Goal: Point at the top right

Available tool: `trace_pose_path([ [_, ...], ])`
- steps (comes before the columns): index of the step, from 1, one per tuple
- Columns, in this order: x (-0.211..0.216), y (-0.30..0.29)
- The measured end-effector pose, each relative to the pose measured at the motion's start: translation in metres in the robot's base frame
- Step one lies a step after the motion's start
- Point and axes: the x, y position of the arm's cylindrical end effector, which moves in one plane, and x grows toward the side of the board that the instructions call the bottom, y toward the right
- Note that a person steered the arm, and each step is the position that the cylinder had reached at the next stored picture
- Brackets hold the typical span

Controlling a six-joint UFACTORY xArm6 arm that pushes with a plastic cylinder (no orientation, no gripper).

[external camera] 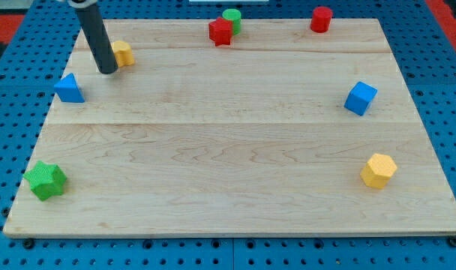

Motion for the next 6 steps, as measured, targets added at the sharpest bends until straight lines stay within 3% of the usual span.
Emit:
trace_pose_path([
  [1,-0.03,0.014],
  [2,-0.08,-0.021],
  [3,-0.1,-0.023],
  [4,-0.067,0.025],
  [6,-0.055,0.289],
])
